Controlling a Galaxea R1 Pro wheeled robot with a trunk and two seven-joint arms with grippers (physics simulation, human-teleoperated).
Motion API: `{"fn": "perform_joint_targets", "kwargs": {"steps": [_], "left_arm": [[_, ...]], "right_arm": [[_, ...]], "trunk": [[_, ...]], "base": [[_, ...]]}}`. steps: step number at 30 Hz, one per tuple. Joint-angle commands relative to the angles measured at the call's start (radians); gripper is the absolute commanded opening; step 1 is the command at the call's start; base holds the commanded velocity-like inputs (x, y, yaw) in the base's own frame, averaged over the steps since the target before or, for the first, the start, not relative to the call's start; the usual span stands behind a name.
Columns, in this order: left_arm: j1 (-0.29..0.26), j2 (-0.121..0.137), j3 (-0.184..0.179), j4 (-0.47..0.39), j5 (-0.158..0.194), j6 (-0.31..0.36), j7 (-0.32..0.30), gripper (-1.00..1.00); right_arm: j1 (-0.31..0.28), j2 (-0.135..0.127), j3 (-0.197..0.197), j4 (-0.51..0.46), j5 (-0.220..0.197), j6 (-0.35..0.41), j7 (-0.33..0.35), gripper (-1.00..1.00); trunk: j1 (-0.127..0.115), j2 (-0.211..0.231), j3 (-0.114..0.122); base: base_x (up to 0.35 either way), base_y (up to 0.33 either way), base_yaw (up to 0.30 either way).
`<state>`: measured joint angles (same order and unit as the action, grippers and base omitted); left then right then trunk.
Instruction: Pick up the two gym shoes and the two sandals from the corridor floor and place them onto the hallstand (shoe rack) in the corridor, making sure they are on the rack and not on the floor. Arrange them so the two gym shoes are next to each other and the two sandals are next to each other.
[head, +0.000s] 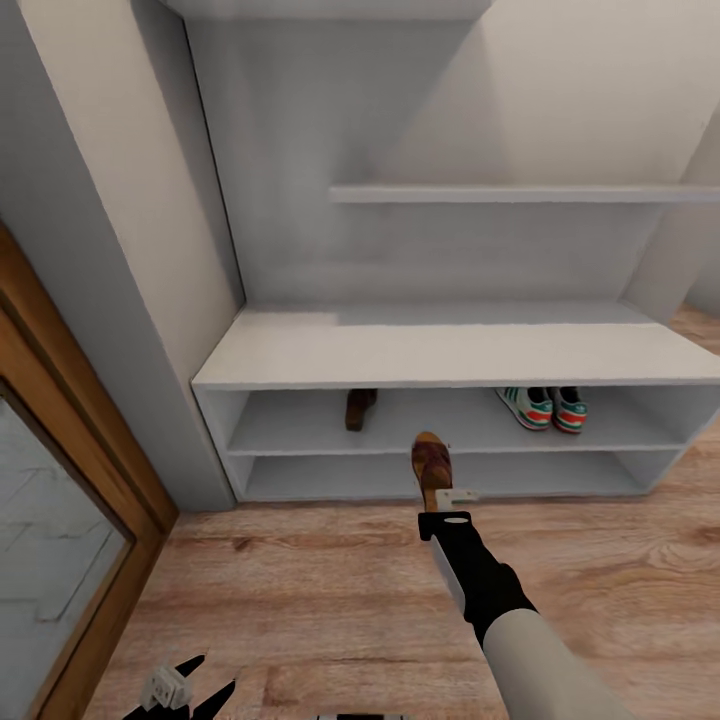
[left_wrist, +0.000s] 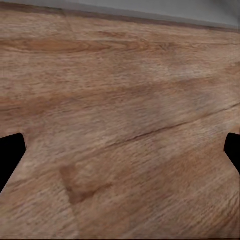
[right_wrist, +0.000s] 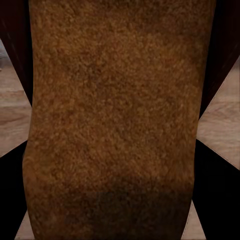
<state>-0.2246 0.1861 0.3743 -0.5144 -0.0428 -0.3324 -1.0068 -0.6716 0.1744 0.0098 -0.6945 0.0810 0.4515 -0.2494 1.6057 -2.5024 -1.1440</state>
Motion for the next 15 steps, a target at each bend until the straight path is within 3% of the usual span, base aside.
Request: {"fn": "perform_joint_targets", "kwargs": {"steps": [1,15], "left_arm": [[-0.001,-0.001,0.005,0.001,-0.005,-0.004,-0.005,1.0],[-0.001,-0.002,0.005,0.004,-0.005,-0.003,-0.004,1.0]], "right_arm": [[0.0,0.0,0.002,-0.002,0.009,0.008,-0.001,-1.0],[0.0,0.0,0.002,-0.004,0.009,0.007,-0.001,-1.0]], "trunk": [[0.0,-0.001,-0.006],[0.006,-0.004,-0.079]], "base": [[0.0,0.0,0.148],[0.0,0.0,0.098]]}}
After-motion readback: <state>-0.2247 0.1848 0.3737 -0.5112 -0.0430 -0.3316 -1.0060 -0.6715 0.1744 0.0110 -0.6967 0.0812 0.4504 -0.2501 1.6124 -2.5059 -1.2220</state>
